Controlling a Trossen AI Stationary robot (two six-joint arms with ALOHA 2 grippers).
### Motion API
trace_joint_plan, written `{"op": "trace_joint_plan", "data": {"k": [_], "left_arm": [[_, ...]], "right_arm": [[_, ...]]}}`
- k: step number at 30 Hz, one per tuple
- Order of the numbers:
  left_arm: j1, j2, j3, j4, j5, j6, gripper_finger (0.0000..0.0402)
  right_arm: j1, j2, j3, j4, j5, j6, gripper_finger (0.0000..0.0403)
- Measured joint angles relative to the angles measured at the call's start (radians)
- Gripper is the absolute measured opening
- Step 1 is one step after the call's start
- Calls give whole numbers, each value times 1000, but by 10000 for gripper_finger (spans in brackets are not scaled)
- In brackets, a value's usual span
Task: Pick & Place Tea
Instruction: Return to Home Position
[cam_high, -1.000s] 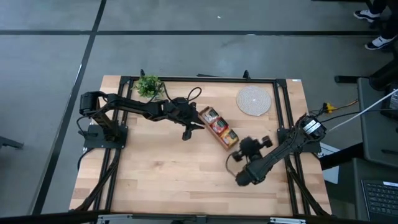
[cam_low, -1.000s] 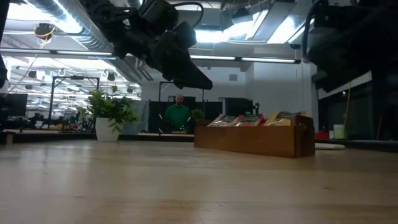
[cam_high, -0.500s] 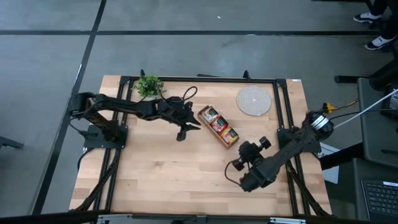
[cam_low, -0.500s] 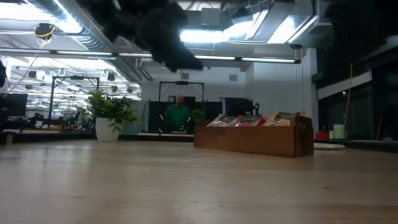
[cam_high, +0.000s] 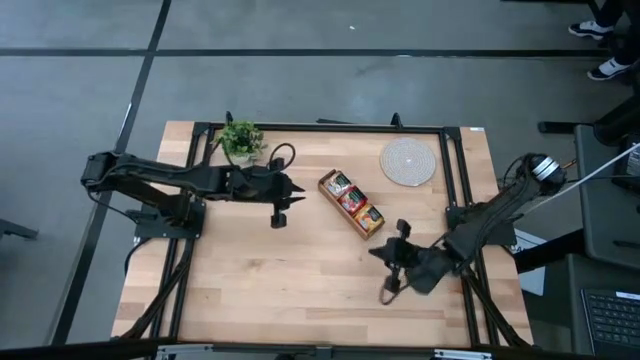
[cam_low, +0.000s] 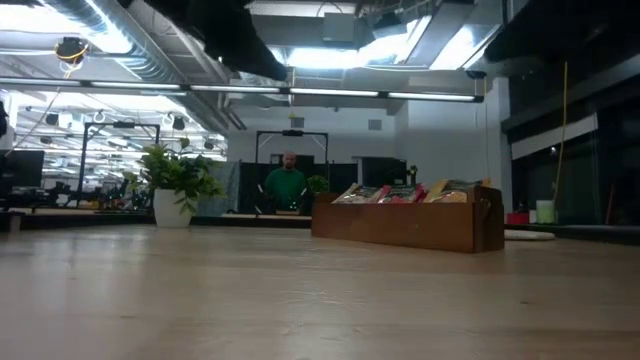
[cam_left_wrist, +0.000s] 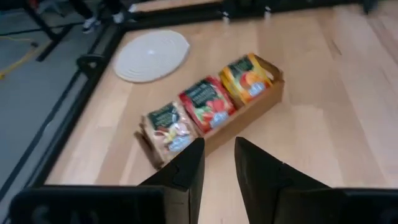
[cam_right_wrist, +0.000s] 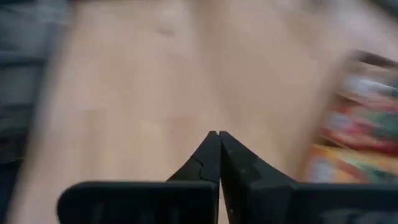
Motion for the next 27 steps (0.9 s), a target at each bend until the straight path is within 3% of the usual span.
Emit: {"op": "trace_joint_plan", "data": {"k": [5,10,21,27], "left_arm": [[-2,-45,0,1,-45,-46,82],[-2,-59,-1,30,-44,-47,86],[0,-58,0,25,-73,-74,85],[5,-58,0,20,-132,-73,84]], "right_arm": [[-55,-179,-314,611,-288,-301,6],[-121,-302,-575,1074,-507,-451,4],[-220,-526,-862,1342,-598,-556,4],[-254,-647,-883,1256,-603,-613,10]]}}
